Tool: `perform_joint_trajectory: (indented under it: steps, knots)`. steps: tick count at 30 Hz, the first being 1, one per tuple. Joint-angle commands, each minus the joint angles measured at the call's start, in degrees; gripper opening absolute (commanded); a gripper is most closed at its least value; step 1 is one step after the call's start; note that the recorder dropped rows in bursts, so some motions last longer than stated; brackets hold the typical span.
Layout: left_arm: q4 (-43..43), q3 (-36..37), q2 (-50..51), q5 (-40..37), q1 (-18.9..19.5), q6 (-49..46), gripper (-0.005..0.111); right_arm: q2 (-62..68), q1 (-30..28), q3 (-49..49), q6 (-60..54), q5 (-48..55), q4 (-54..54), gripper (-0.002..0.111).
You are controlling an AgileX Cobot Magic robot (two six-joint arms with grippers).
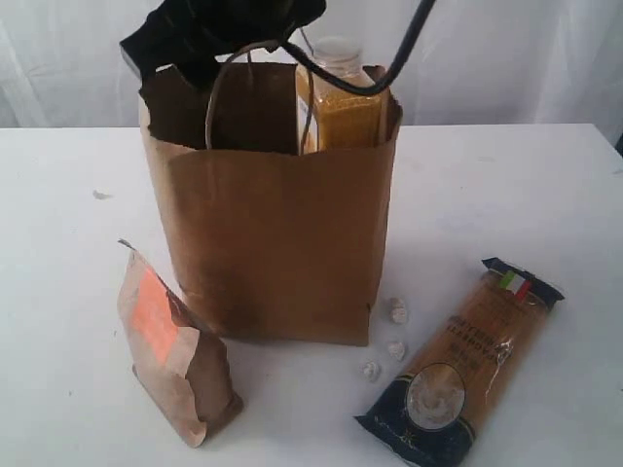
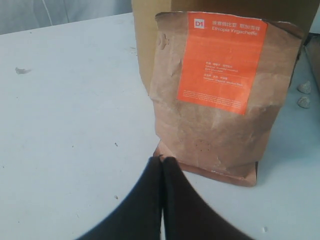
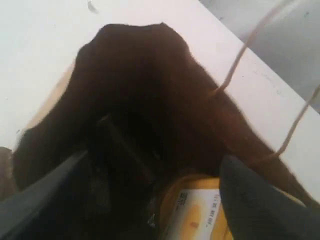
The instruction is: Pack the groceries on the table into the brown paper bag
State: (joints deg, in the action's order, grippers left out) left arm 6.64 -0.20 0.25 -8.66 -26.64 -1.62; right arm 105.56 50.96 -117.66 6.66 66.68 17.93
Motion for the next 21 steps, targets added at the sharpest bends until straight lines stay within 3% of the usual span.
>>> perform_joint_trajectory:
  steps: [1, 9, 15, 21]
  knots:
    - [0.2, 0.2, -0.3, 0.1, 0.2, -0.2, 0.0, -4.0, -0.2, -0.5, -0.4, -3.7, 1.4, 0.067]
    - [0.2, 0.2, -0.3, 0.1, 0.2, -0.2, 0.0, -14.6, -0.2, -0.5, -0.4, -5.3, 1.8, 0.062]
    - [0.2, 0.2, -0.3, 0.1, 0.2, -0.2, 0.0, -23.1, -0.1, 1.5, -0.3, 0.7, 1.0, 0.059]
    - [0.2, 0.2, -0.3, 0.1, 0.2, -0.2, 0.0, -32.0, -0.1, 10.2, 3.4, -0.2, 1.6, 0.038]
